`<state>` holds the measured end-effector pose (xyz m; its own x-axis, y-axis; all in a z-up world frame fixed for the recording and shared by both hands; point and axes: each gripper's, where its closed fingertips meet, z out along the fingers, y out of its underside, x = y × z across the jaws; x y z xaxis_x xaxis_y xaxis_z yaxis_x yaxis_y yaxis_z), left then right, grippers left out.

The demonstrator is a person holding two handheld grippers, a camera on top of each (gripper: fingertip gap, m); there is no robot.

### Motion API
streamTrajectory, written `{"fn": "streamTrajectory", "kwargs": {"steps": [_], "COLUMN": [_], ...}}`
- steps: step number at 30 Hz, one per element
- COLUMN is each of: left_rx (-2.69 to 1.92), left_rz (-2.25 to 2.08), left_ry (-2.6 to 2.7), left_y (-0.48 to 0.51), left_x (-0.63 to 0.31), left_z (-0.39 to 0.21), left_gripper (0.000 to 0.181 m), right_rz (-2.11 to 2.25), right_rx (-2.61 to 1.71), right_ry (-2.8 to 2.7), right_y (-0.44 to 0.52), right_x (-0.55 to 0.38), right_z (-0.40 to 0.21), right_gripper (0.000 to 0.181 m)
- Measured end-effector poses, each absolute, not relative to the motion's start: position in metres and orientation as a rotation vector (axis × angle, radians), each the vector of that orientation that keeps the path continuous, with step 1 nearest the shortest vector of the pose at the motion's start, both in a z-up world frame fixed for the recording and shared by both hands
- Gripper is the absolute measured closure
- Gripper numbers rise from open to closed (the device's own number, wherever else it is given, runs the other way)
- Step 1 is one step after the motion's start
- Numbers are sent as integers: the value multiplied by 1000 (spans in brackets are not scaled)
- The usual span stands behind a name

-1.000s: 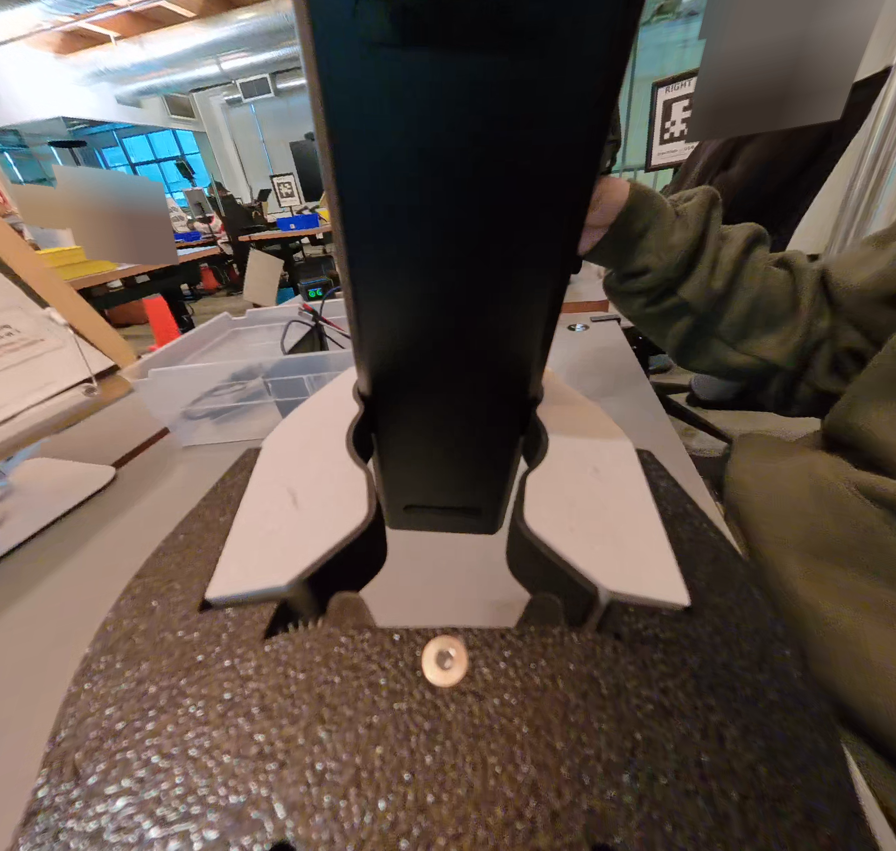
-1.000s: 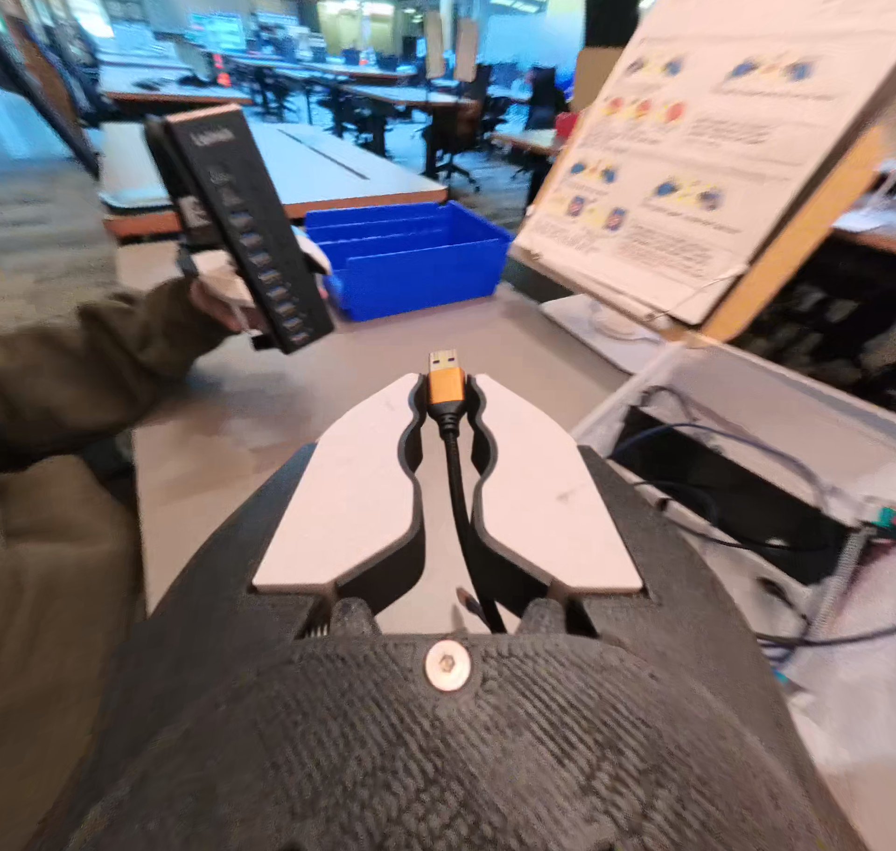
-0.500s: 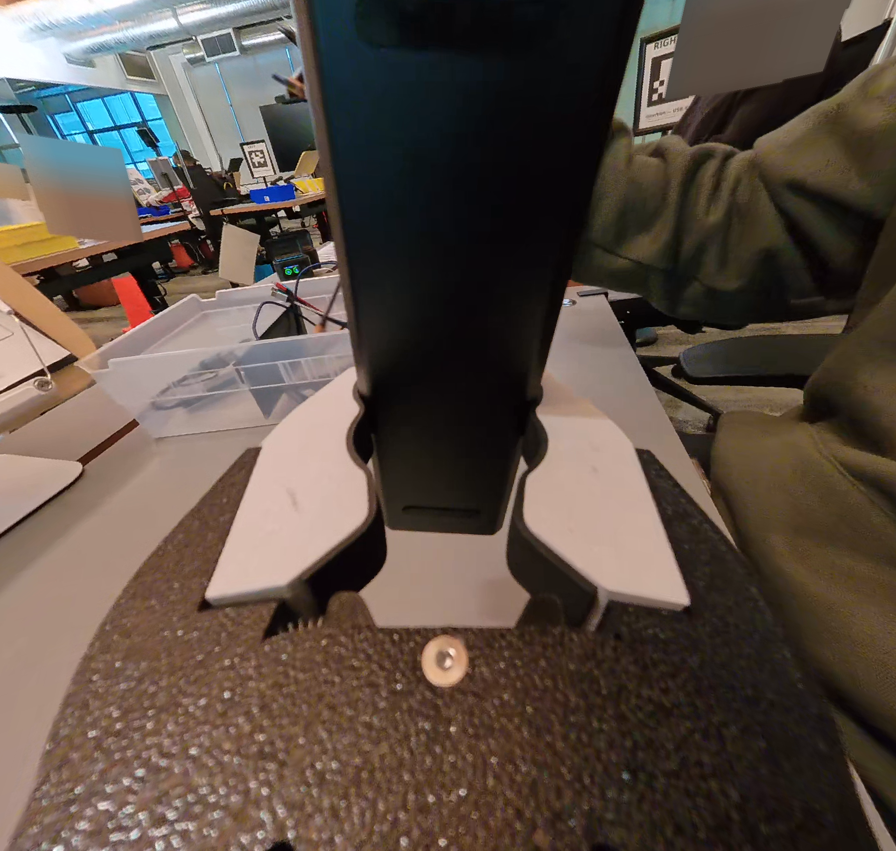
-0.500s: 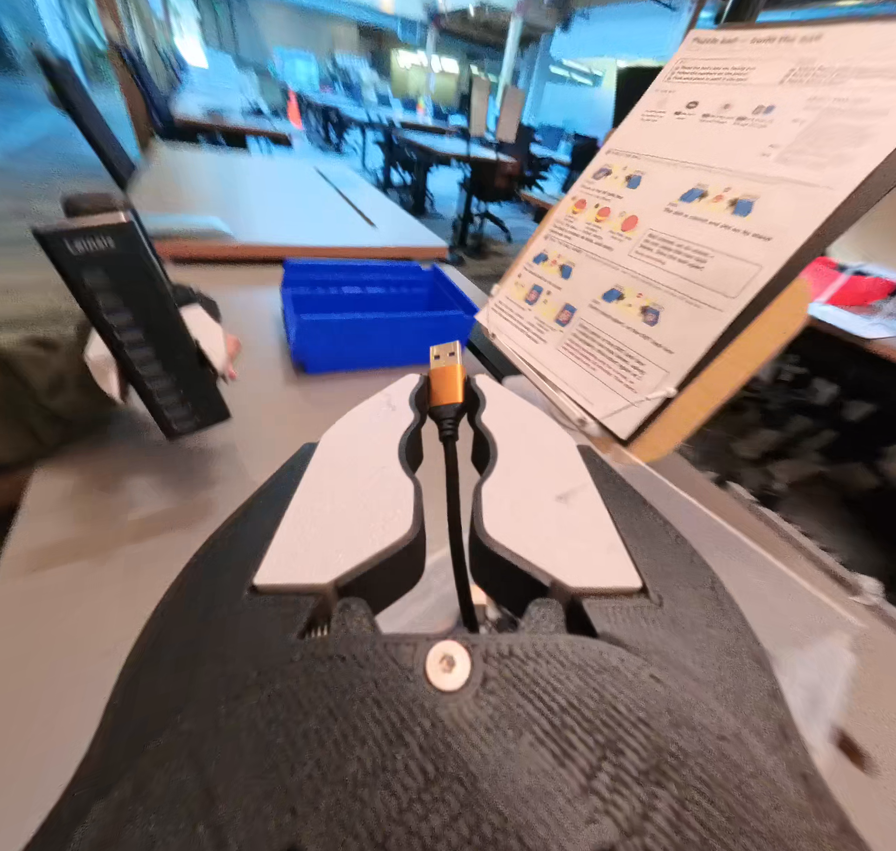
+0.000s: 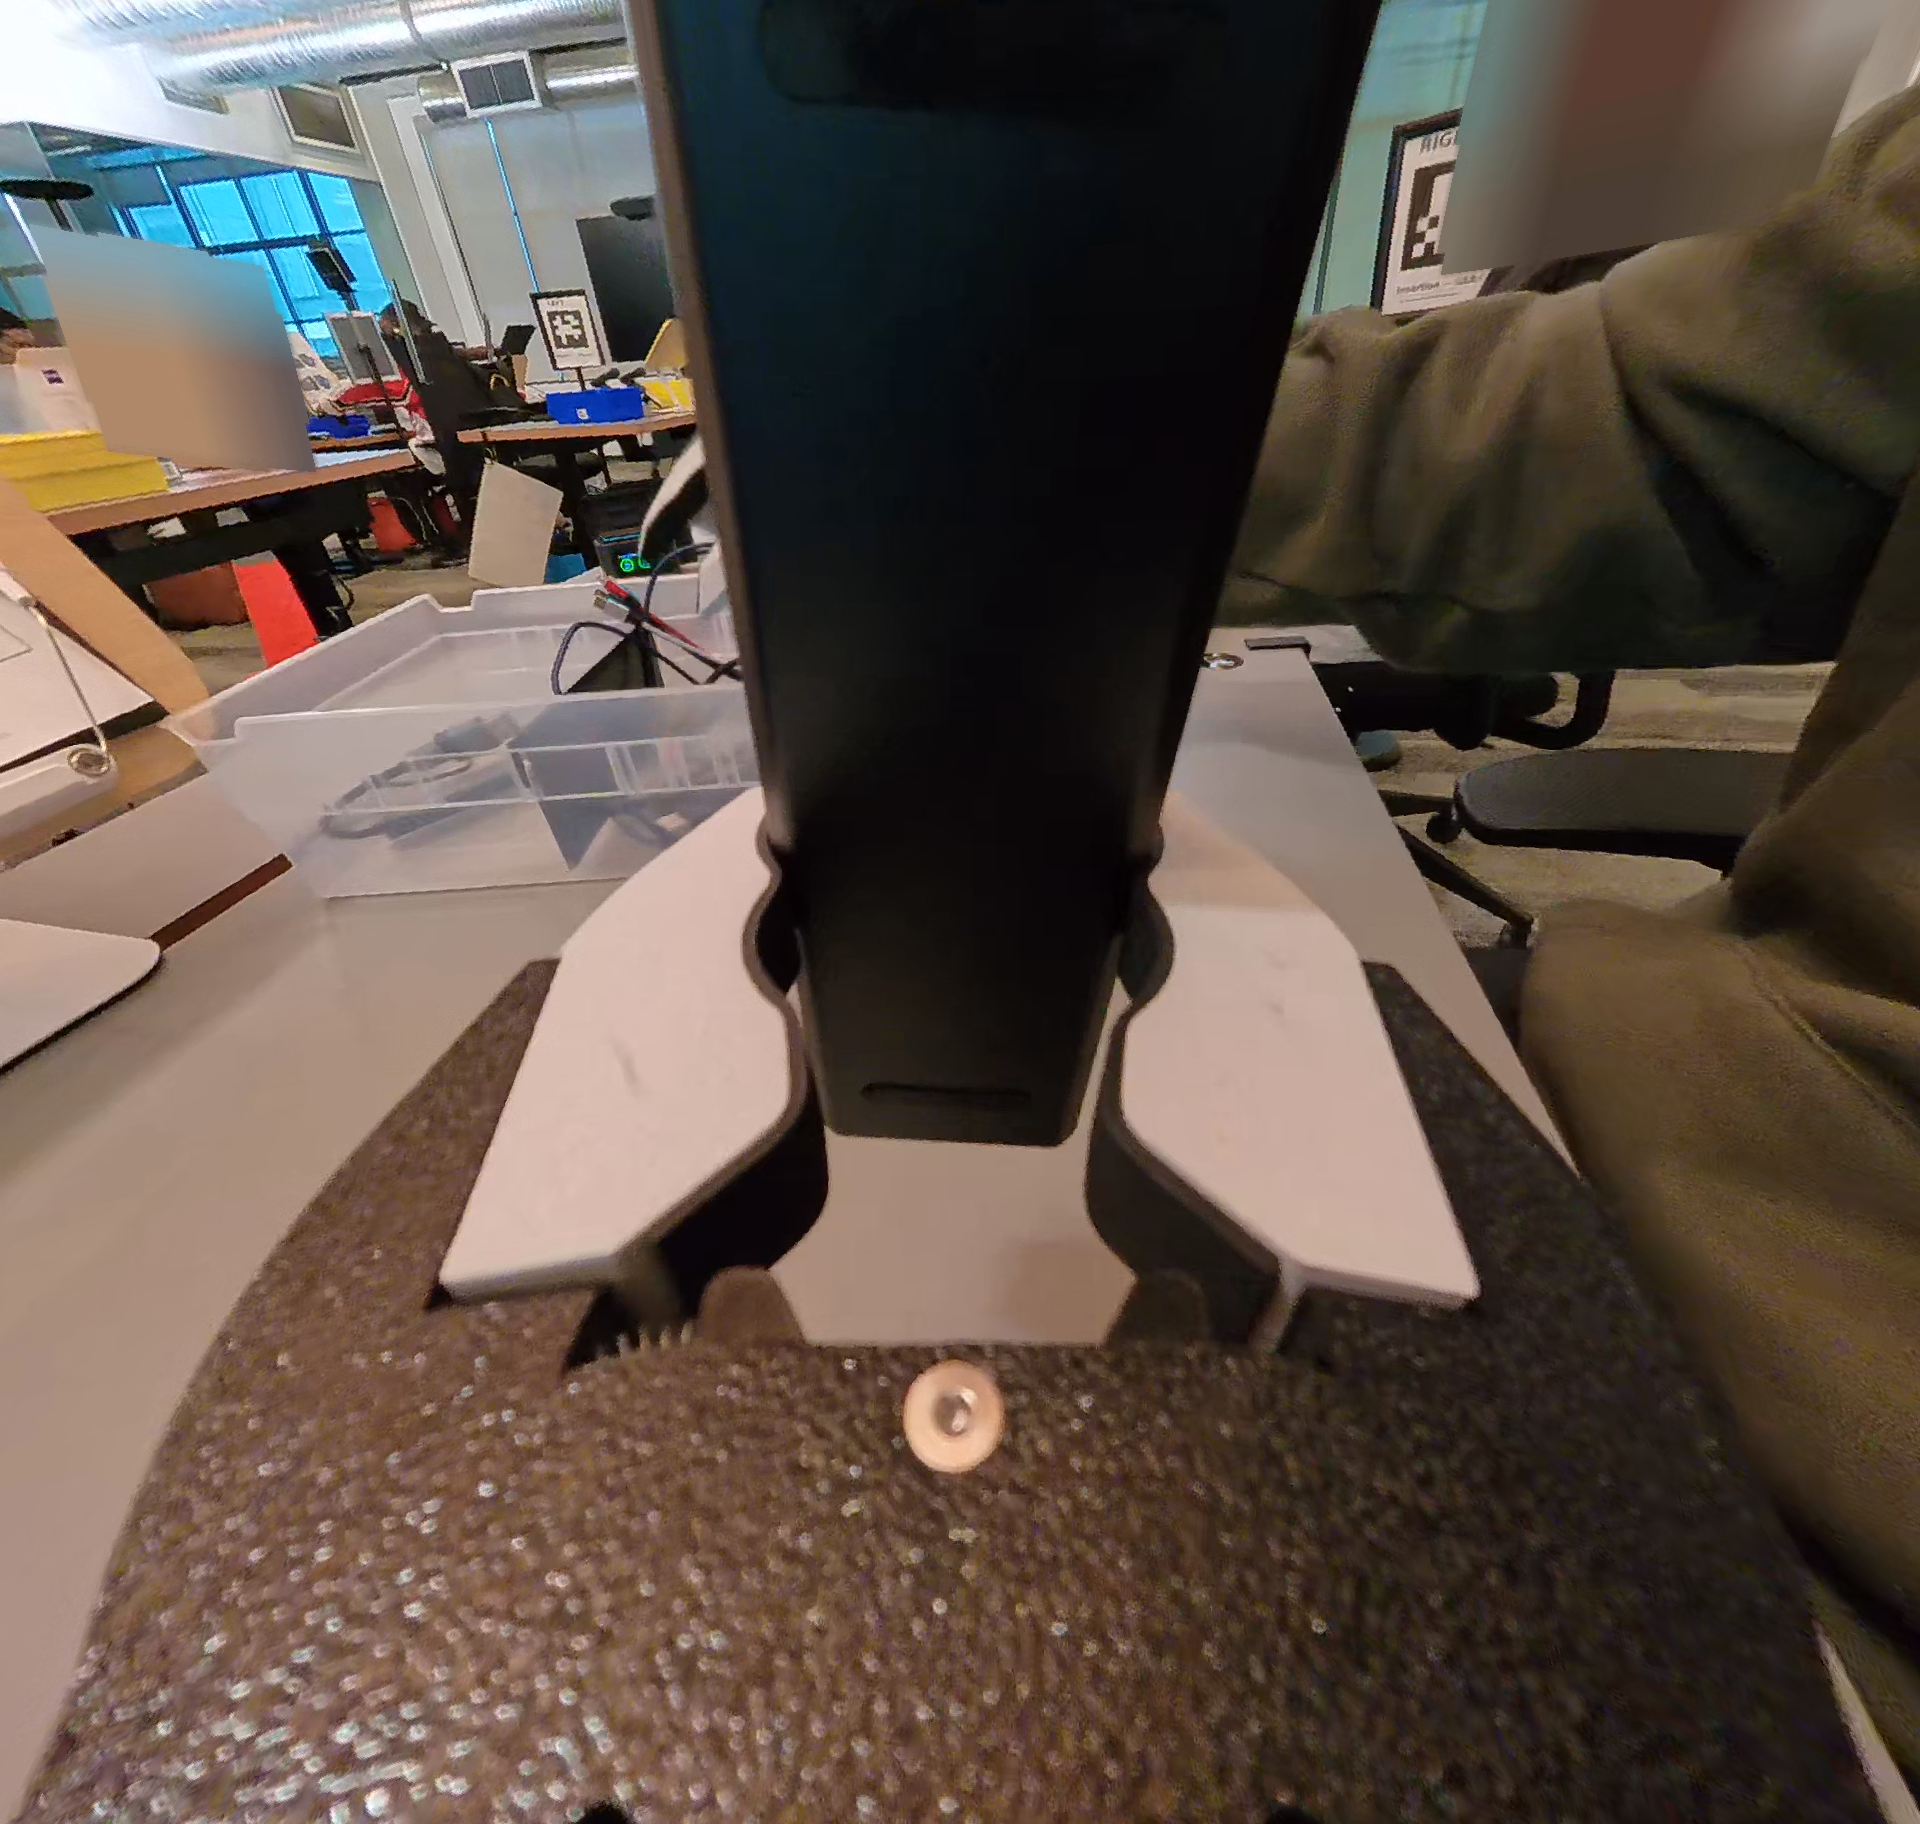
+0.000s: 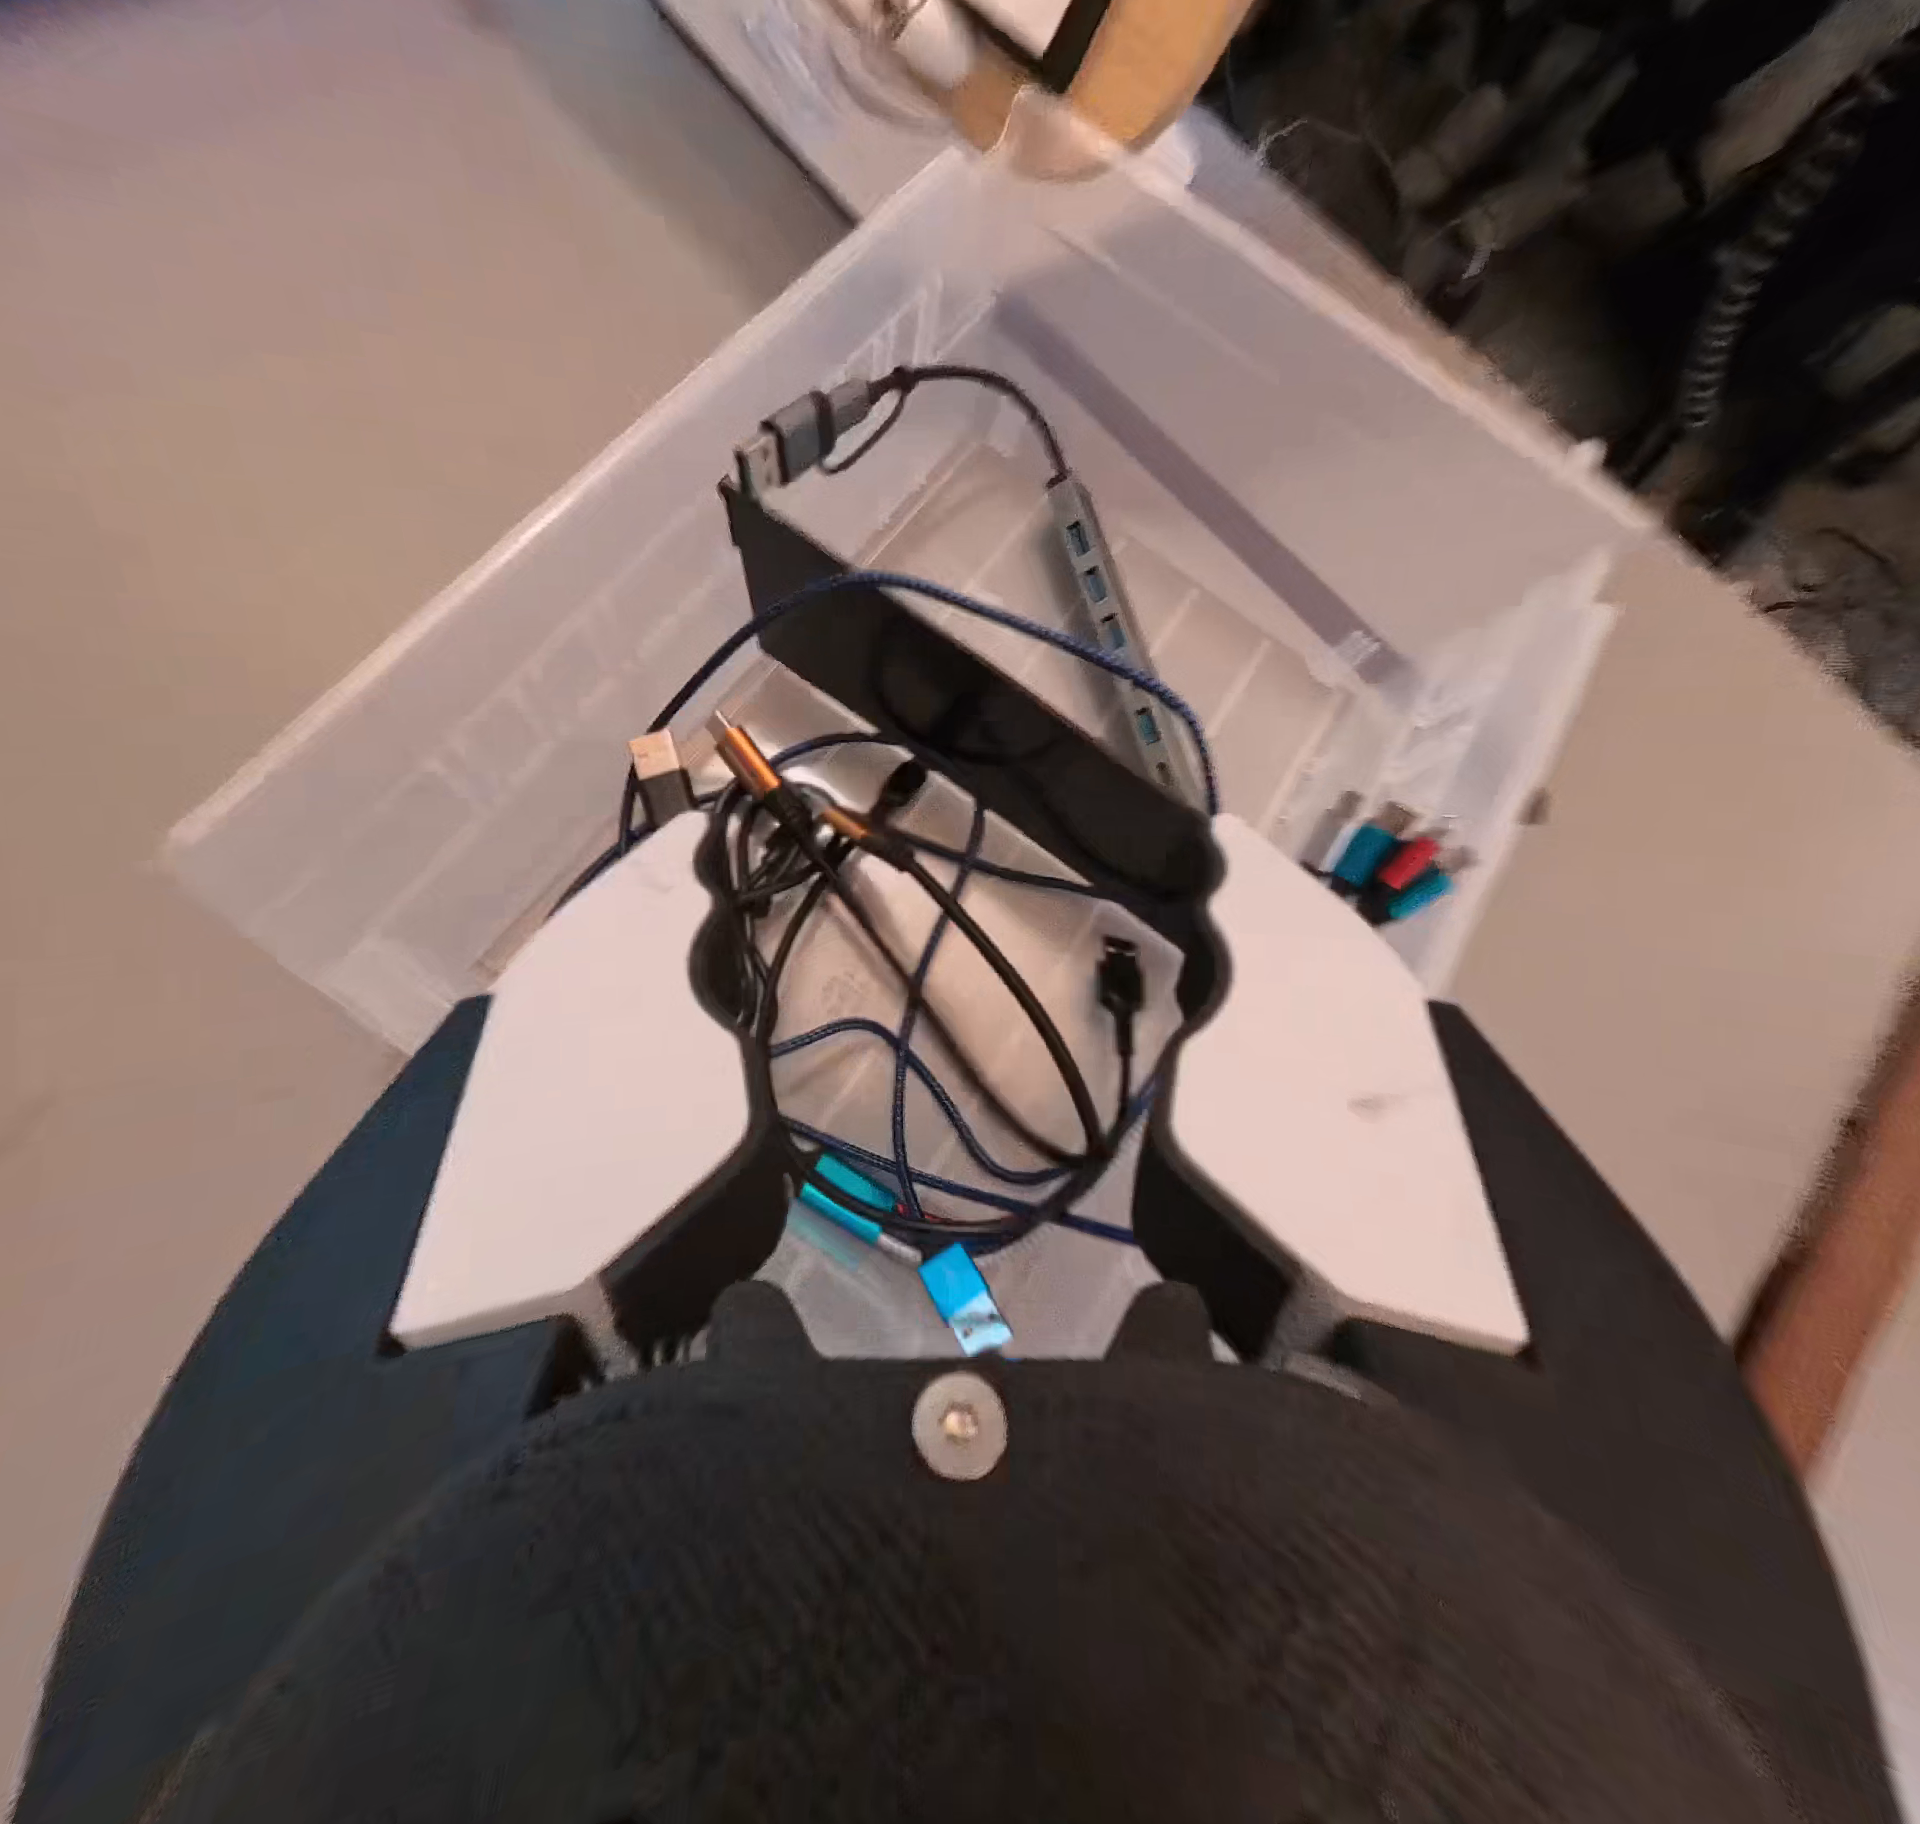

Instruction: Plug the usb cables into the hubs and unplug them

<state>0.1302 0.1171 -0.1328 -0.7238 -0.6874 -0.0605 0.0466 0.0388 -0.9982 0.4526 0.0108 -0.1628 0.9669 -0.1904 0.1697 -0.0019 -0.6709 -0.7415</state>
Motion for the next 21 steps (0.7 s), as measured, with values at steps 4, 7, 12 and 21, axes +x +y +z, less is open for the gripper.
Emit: {"fn": "streamTrajectory", "kwargs": {"steps": [4, 7, 12, 21], "left_rx": [-655, -638, -597, -474], "left_rz": [-1744, -1789, -1860, -1863], "left_ry": [1794, 1817, 1852, 1913], "left_y": [114, 106, 91, 67], "left_x": [132, 131, 127, 115], "left_z": [-138, -140, -141, -132], "left_gripper": [122, 122, 122, 122], "right_rz": [-263, 42, 228, 238], "right_rx": [-2050, -1926, -1771, -1757], "right_ry": [81, -116, -380, -500], "right_y": [17, 37, 75, 104], "right_x": [403, 300, 158, 97], "right_z": [-100, -80, -88, -87], "right_gripper": [70, 74, 80, 111]}}
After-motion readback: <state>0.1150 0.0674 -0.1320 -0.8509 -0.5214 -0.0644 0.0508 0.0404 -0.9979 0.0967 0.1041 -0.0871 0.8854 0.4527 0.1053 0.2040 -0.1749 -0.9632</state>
